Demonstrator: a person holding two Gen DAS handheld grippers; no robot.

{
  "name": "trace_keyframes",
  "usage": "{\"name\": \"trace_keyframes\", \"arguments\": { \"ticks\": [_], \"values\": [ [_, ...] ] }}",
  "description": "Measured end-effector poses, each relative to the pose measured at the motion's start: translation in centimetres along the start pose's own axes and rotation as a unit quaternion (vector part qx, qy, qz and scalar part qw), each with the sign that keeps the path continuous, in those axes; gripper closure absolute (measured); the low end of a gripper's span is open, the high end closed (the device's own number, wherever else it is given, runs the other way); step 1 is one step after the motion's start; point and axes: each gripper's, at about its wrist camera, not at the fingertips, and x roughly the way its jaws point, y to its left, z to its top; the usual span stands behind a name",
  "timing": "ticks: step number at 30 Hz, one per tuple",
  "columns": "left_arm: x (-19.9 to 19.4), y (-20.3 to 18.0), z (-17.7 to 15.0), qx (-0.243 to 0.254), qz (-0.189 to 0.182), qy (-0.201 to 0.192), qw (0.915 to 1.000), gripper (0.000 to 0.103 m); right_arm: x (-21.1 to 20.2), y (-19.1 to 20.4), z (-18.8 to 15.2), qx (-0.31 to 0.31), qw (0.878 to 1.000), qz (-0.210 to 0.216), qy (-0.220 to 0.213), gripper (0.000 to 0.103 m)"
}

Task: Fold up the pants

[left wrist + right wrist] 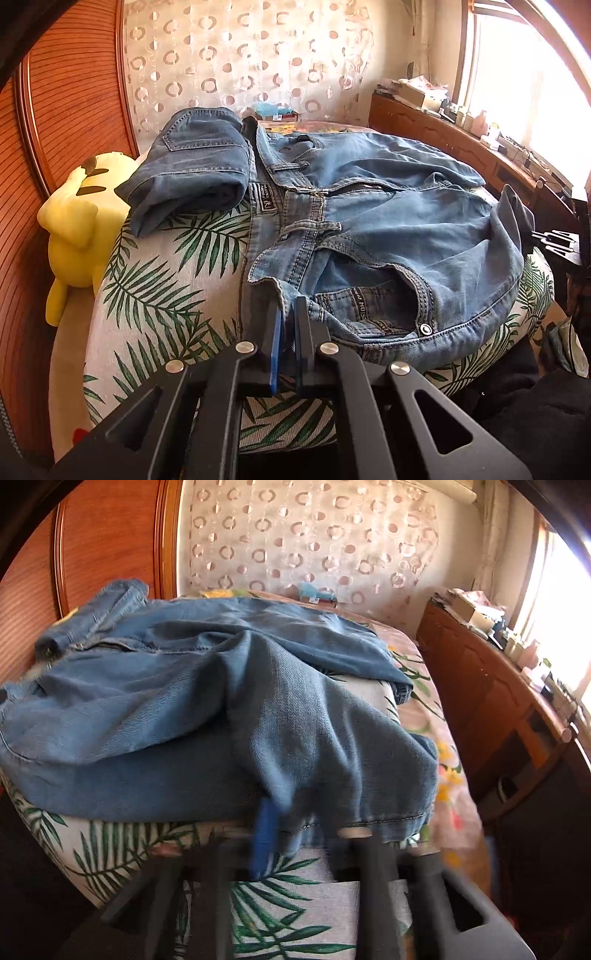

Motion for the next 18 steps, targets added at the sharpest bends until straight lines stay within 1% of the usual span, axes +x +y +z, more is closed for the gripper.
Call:
{"name": "trace_keyframes", "arguments": {
  "ticks": [3,6,8,10,11,13,15,18],
  "values": [
    [-0.2,0.3,-0.3,-0.006,-0.002,0.003,1.0,0.096,-1.5,-1.1,0.4,0.008,0.999,-0.026,-0.025,0.1],
    [-0.5,0.7,-0.8,-0.011,-0.003,0.008,0.9999,0.089,-3.6,-3.2,1.1,0.037,0.997,-0.045,-0.05,0.1],
    [-0.5,0.9,-0.9,-0.011,-0.003,0.013,0.9999,0.077,-4.8,-4.1,1.1,0.046,0.995,-0.06,-0.059,0.1],
    [-0.3,0.9,-1.4,-0.004,-0.005,0.022,0.9997,0.069,-5.9,-4.8,1.0,0.049,0.994,-0.073,-0.065,0.1],
    [-0.2,0.8,-1.6,0.0,-0.005,0.025,0.9997,0.067,-6.4,-5.1,0.9,0.052,0.993,-0.078,-0.068,0.1],
    [0.1,0.7,-2.1,0.002,-0.009,0.033,0.9994,0.067,-7.1,-5.6,0.9,0.058,0.992,-0.084,-0.073,0.1],
    [0.4,0.7,-2.7,0.001,-0.014,0.04,0.9991,0.067,-7.4,-5.0,0.7,0.059,0.991,-0.088,-0.076,0.1],
    [0.3,1.0,-3.0,-0.009,-0.022,0.034,0.9991,0.067,-7.2,-4.8,1.0,0.058,0.991,-0.09,-0.078,0.1]
  ]
}}
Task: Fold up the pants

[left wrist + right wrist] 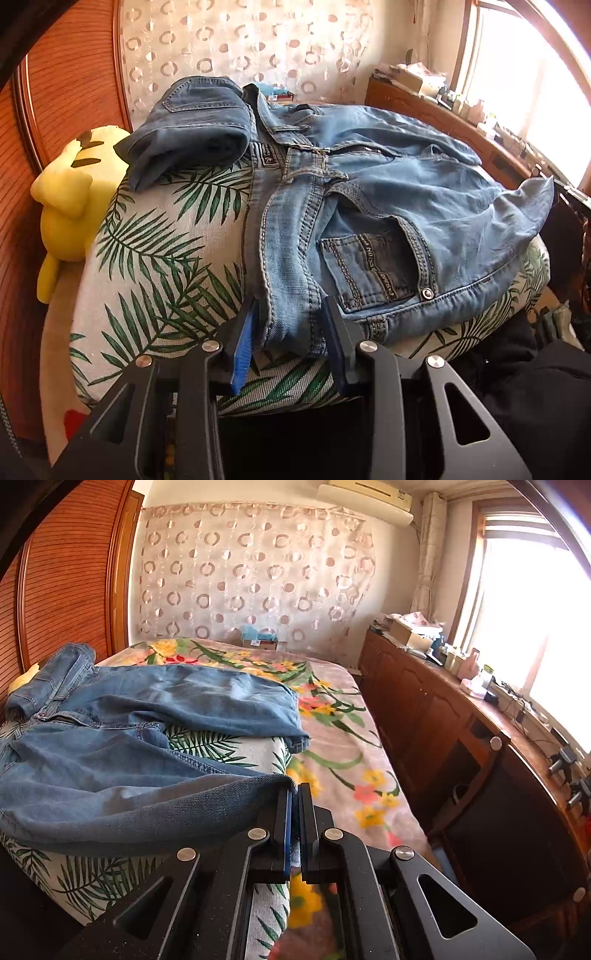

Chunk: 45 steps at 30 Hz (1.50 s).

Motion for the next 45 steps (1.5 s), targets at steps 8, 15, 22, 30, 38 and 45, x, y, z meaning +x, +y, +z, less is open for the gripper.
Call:
{"name": "trace_keyframes", "arguments": {
  "ticks": [8,15,22,30,38,45],
  "values": [
    [0.0,-0.2,-0.2,0.011,-0.005,0.005,0.9999,0.067,1.3,-0.2,0.0,0.004,1.0,-0.004,-0.006,0.1],
    [-0.1,-0.4,-0.4,0.018,-0.006,0.005,0.9998,0.078,1.7,0.0,-0.1,0.004,1.0,-0.002,-0.009,0.1],
    [-2.4,-1.2,1.0,0.036,0.008,-0.034,0.9987,0.096,1.1,-0.3,0.6,-0.01,1.0,-0.004,-0.022,0.101],
    [-6.3,-1.2,6.0,0.047,0.023,-0.104,0.9931,0.097,-1.0,-1.1,4.1,-0.027,0.997,-0.018,-0.067,0.101],
    [-3.7,-1.1,12.5,0.061,0.035,-0.126,0.9896,0.097,2.1,-0.1,7.5,-0.066,0.993,-0.041,-0.092,0.102],
    [-0.4,-0.7,15.6,0.066,0.026,-0.113,0.991,0.097,8.0,-0.2,8.2,-0.064,0.995,-0.045,-0.066,0.102]
  ]
}}
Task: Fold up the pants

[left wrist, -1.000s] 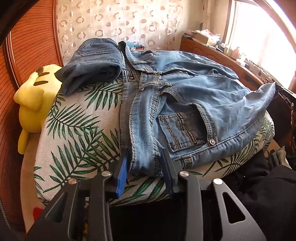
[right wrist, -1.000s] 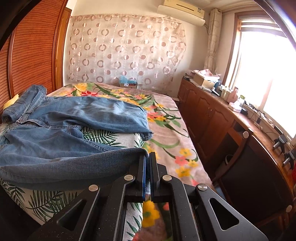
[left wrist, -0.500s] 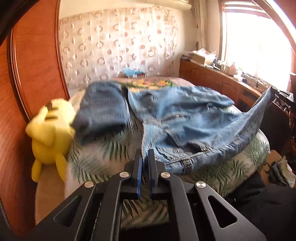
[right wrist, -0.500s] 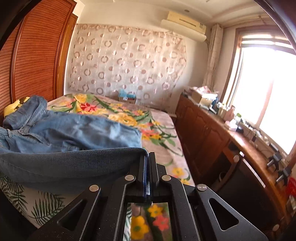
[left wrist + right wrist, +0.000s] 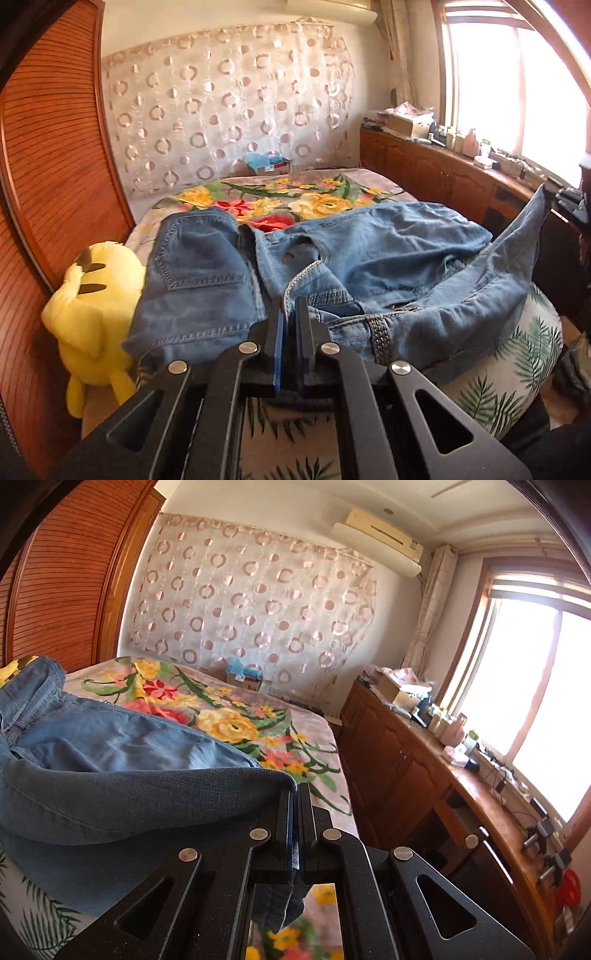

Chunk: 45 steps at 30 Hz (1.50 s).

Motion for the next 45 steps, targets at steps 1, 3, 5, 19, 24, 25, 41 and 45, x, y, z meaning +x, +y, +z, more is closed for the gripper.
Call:
{"name": "trace_keyframes", "arguments": {
  "ticks": [1,3,5,19,24,25,41,45],
  "values": [
    [0.4,0.1,0.4,-0.002,0.0,0.002,1.0,0.097,0.4,-0.3,0.5,0.005,1.0,0.001,0.001,0.102],
    [1.1,0.2,1.1,0.0,0.004,0.003,1.0,0.097,1.0,-0.9,1.3,0.013,1.0,0.002,0.002,0.102],
    [1.8,0.4,2.1,0.002,0.008,0.002,1.0,0.097,1.3,-1.2,2.4,0.012,1.0,0.0,-0.001,0.102],
    [7.6,2.1,7.1,0.004,0.032,0.006,0.9995,0.097,8.7,0.1,5.0,-0.001,1.0,-0.004,-0.009,0.102],
    [9.3,2.4,6.8,0.003,0.036,0.019,0.9992,0.097,10.5,0.0,4.8,-0.007,1.0,0.0,0.001,0.102],
    [9.5,2.3,6.9,0.003,0.038,0.019,0.9991,0.097,10.9,0.0,4.8,-0.008,1.0,0.0,0.003,0.102],
    [13.1,3.4,12.5,0.013,0.07,-0.01,0.9974,0.098,13.6,-0.3,7.9,-0.012,1.0,-0.016,-0.016,0.102],
    [15.6,4.0,12.9,0.012,0.073,0.0,0.9972,0.098,15.8,0.7,7.9,-0.015,1.0,-0.017,-0.01,0.102]
  ]
}}
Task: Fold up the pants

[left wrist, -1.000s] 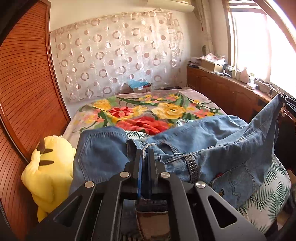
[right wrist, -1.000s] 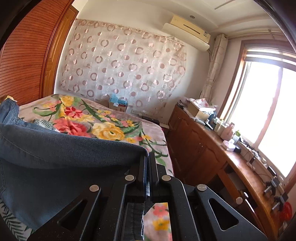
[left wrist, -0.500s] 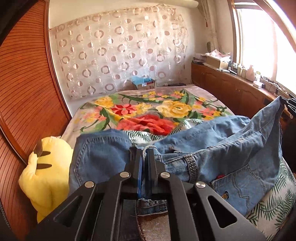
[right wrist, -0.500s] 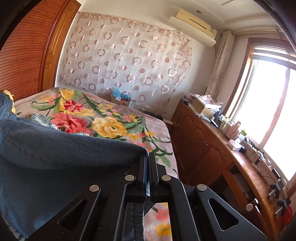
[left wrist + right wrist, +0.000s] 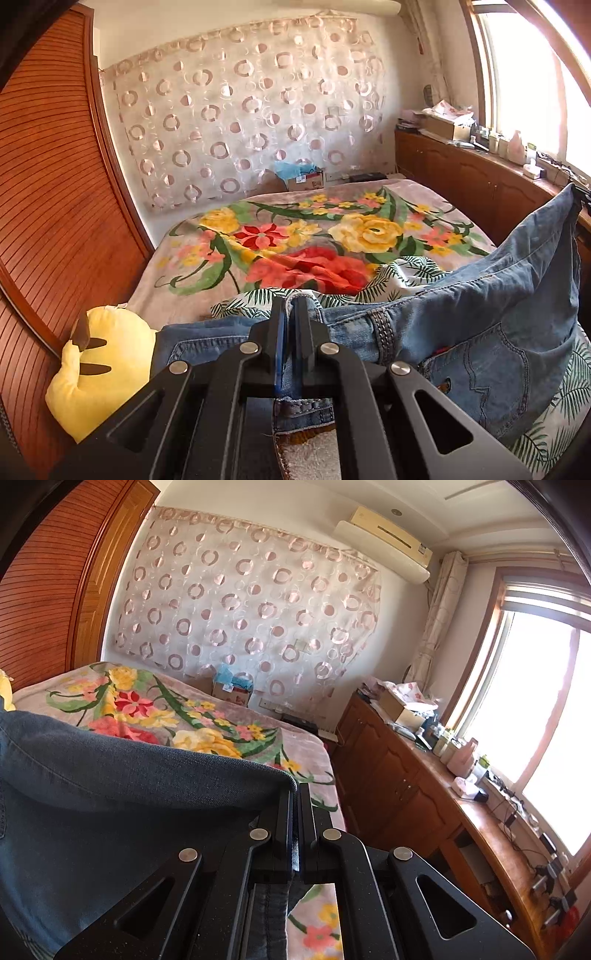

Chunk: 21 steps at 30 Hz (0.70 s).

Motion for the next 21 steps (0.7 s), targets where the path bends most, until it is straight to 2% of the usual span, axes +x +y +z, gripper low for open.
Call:
{"name": "trace_keyframes", "arguments": {
  "ticks": [8,18,21],
  "values": [
    [4.3,0.3,-0.1,-0.007,0.0,0.033,0.9994,0.098,5.8,2.2,-0.1,-0.029,0.999,-0.001,0.043,0.102],
    [6.0,0.0,-0.9,-0.002,0.003,0.06,0.9982,0.097,11.6,3.2,0.5,-0.038,0.993,0.018,0.11,0.102],
    [5.7,0.0,-1.0,-0.011,0.001,0.064,0.9979,0.094,12.1,3.0,1.4,-0.039,0.991,0.022,0.124,0.102]
  ]
}}
